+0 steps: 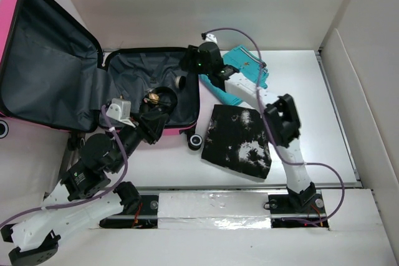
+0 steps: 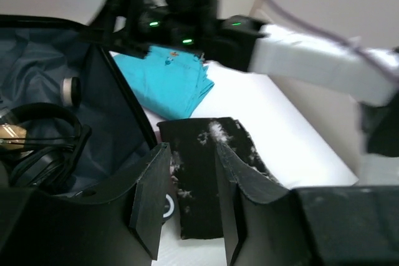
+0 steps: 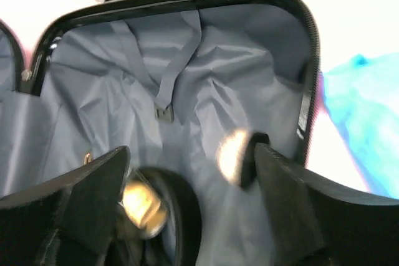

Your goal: Pack the luggage

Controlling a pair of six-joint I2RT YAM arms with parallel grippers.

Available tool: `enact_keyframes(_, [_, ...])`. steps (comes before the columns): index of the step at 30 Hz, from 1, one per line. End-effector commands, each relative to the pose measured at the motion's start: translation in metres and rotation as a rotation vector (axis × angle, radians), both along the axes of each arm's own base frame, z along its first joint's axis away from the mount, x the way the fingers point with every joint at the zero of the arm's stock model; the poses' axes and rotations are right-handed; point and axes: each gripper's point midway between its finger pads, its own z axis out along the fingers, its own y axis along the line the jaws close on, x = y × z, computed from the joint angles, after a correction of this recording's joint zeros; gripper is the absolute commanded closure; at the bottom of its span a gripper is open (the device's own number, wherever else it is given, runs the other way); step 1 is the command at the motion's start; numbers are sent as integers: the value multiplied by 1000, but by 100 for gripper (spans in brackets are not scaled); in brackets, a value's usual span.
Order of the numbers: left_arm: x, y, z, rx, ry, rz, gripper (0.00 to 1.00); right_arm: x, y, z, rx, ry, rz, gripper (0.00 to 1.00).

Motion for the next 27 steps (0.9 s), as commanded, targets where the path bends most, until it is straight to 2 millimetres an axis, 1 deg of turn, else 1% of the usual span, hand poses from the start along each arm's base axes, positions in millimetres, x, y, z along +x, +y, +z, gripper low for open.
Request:
enact_keyframes(1, [11, -6, -5, 6, 14, 28, 69, -24, -39, 111, 78, -226, -22, 41])
enact_keyframes(2, [12, -9, -7, 16, 20, 26, 71, -29, -55, 107, 68, -226, -38, 56])
enact_keyframes(3, [15, -13, -13, 38, 33, 23, 74, -31, -70, 110, 80, -243, -56, 69])
enact_keyframes(4, [17, -16, -15, 50, 38, 19, 81, -44, -92, 129, 101, -267, -71, 90])
enact_keyframes(5, [17, -21, -18, 61, 44, 5, 86, -45, -122, 83, 56, -193, -106, 98])
enact_keyframes(6, [21, -27, -23, 90, 58, -3, 92, -46, -140, 76, 58, -189, -129, 100])
enact_keyframes(7, [24, -29, -26, 102, 68, 0, 100, -49, -157, 66, 50, -168, -145, 100])
enact_keyframes(8, [26, -34, -29, 115, 82, -11, 100, -51, -191, 47, 39, -124, -194, 100])
enact_keyframes(9, [33, -39, -36, 139, 106, -5, 100, -52, -205, 39, 34, -107, -209, 100])
enact_keyframes(11, [35, -49, -41, 149, 129, -26, 100, -51, -236, 16, 3, -46, -257, 99])
enact_keyframes(12, [40, -55, -44, 166, 147, -28, 100, -47, -263, -2, -34, 15, -316, 93])
enact_keyframes(13, [41, -59, -46, 168, 163, -30, 100, -44, -284, -11, -67, 44, -383, 68])
enact_keyframes(14, [44, -62, -46, 168, 175, -28, 100, -42, -297, -21, -86, 72, -415, 52])
enact_keyframes(15, [47, -67, -43, 168, 184, -29, 100, -37, -321, -36, -94, 104, -463, 40])
enact_keyframes(16, [50, -70, -41, 162, 191, -25, 100, -33, -331, -44, -93, 118, -476, 21])
enact_keyframes(17, [53, -71, -38, 139, 202, -8, 100, -30, -336, -51, -80, 136, -464, 17])
enact_keyframes(18, [58, -74, -32, 122, 207, 10, 100, -25, -343, -70, -80, 175, -466, 15])
enact_keyframes(19, [63, -76, -26, 103, 204, 27, 92, -15, -356, -70, -63, 179, -488, 13])
enact_keyframes(20, [69, -74, -22, 80, 207, 68, 88, -9, -360, -76, -43, 204, -510, 13])
enact_keyframes(21, [76, -79, -17, 74, 208, 84, 86, -7, -355, -85, -35, 239, -486, 13])
enact_keyframes(22, [80, -82, -12, 68, 207, 94, 83, 7, -361, -93, -35, 253, -498, 13])
enact_keyframes(23, [85, -84, -10, 70, 211, 109, 81, 14, -357, -96, -21, 261, -488, 13])
enact_keyframes(24, [92, -93, -4, 70, 215, 111, 79, 14, -356, -107, -24, 300, -482, 13])
enact_keyframes(25, [95, -97, -4, 80, 223, 109, 74, 18, -358, -124, -21, 330, -479, 13])
enact_keyframes(26, [98, -102, -3, 85, 224, 104, 71, 26, -351, -117, 8, 321, -453, 13])
enact_keyframes(27, [104, -111, -4, 95, 232, 99, 68, 30, -349, -120, 21, 324, -445, 13])
